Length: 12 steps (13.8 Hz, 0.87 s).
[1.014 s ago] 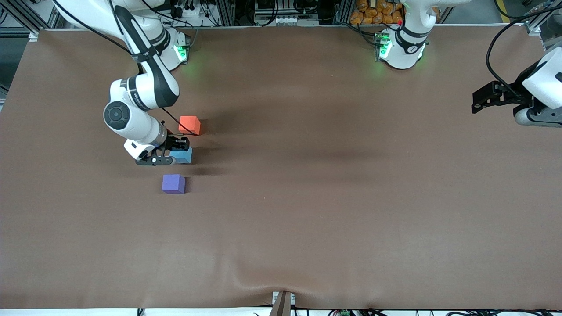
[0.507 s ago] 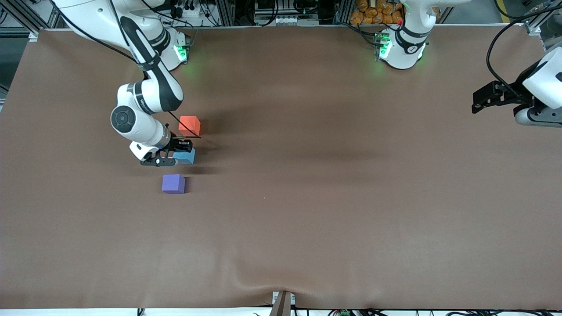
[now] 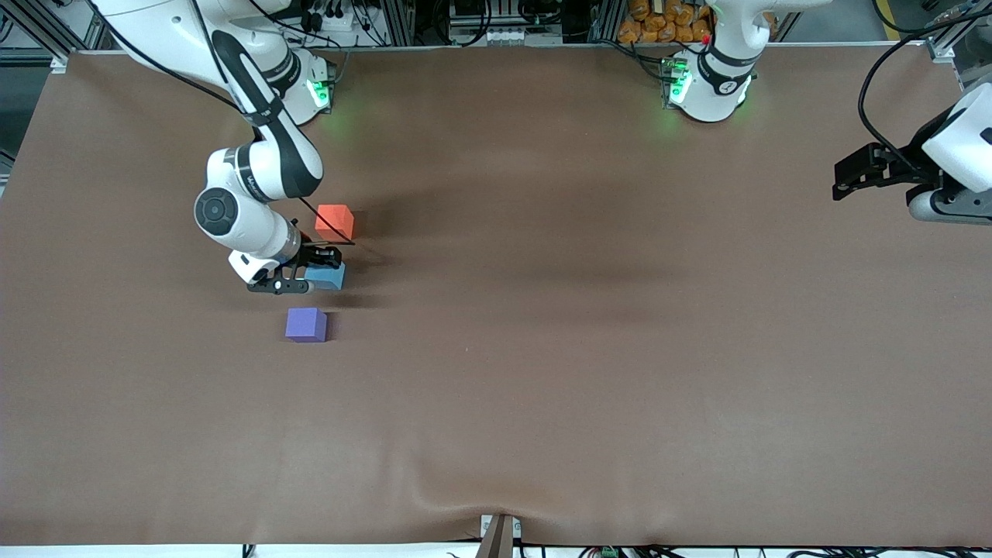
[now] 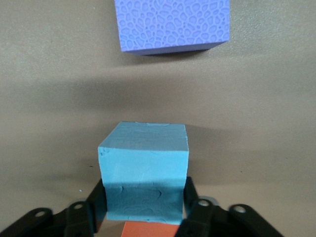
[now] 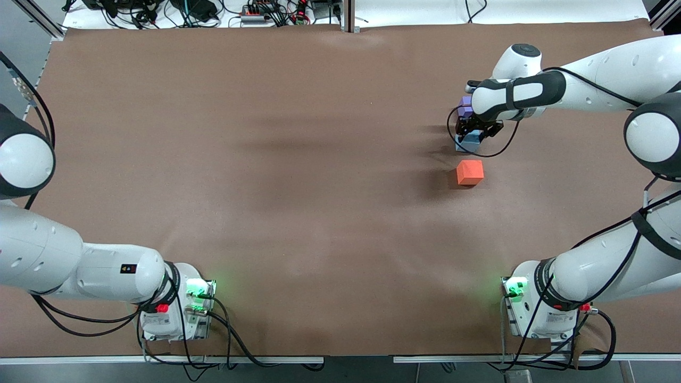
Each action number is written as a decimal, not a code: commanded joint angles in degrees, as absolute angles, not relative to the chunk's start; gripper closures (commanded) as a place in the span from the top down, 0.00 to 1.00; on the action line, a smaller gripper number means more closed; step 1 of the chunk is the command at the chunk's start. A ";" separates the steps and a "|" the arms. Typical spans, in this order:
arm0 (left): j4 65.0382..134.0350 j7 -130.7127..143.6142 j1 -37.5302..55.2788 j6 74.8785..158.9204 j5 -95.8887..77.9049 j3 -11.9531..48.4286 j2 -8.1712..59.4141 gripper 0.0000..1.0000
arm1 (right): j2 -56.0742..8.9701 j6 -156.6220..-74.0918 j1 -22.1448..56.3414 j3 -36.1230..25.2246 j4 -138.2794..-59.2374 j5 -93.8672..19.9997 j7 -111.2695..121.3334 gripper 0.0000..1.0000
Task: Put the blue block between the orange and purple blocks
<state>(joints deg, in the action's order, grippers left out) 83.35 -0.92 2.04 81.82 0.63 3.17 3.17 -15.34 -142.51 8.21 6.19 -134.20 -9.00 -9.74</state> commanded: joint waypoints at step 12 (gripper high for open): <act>83.76 0.18 1.49 80.86 -0.09 3.34 1.85 1.00 | -15.21 -83.96 0.98 6.85 -73.86 -5.54 -8.44 1.00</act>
